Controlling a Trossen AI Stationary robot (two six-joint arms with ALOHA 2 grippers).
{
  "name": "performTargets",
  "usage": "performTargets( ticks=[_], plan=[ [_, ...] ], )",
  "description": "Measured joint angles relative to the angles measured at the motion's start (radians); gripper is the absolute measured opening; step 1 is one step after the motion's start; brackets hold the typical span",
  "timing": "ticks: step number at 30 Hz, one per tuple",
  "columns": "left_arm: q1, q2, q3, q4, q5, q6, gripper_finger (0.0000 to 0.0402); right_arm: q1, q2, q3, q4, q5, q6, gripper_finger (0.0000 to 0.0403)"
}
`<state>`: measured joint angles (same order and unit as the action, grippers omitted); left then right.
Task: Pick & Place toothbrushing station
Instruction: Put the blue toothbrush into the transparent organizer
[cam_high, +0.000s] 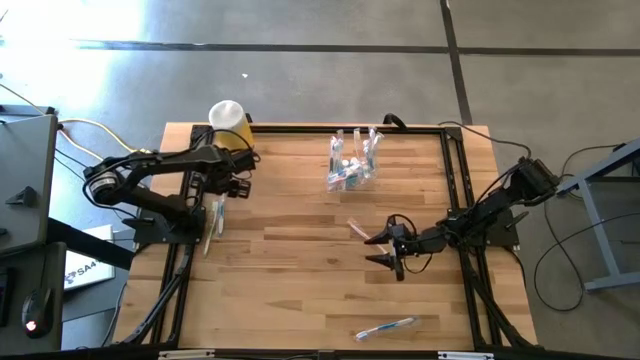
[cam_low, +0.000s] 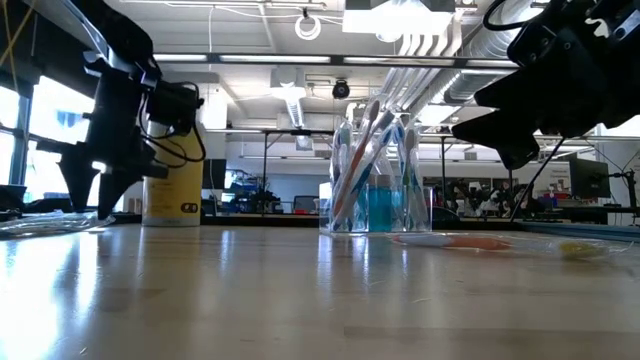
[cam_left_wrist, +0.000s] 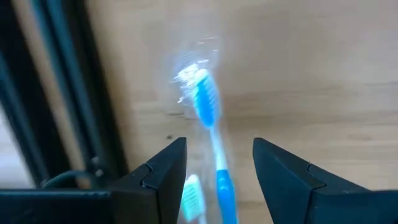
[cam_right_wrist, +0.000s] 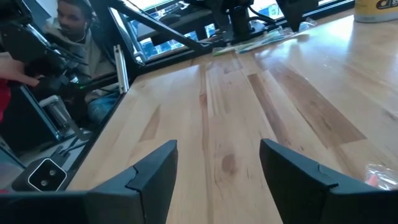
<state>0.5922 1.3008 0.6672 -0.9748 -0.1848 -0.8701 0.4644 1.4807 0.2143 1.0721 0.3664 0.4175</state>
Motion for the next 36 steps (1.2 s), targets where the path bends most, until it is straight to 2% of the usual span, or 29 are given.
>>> performTargets(
  ticks=[4,12,16,20,25,26,31,36],
  plan=[
    [0.000,0.024,-0.023,0.046,0.014,0.002,0.0177,0.000,0.000,0.000,0.000,0.000,0.000,0.0220],
    [-0.001,0.152,-0.023,0.051,0.037,0.006,0.0177,0.000,0.000,0.000,0.000,0.000,0.000,0.0220],
    [-0.003,0.189,-0.024,0.070,0.067,0.062,0.0169,0.000,0.000,0.000,0.000,0.000,0.000,0.0220],
    [-0.005,0.198,-0.024,0.074,0.091,0.082,0.0123,0.000,0.000,0.000,0.000,0.000,0.000,0.0220],
    [-0.005,0.200,-0.024,0.091,0.109,0.135,0.0023,0.000,0.000,0.000,-0.001,0.000,0.000,0.0220],
    [-0.005,0.200,-0.024,0.092,0.108,0.139,0.0014,0.000,0.000,0.000,-0.001,0.000,0.000,0.0220],
    [-0.006,0.201,-0.016,0.094,0.108,0.182,0.0014,0.000,0.000,0.000,-0.002,0.000,0.001,0.0220],
    [-0.068,0.166,0.023,0.088,0.093,0.213,0.0006,0.000,0.000,0.000,-0.002,0.000,0.003,0.0220]
  ],
)
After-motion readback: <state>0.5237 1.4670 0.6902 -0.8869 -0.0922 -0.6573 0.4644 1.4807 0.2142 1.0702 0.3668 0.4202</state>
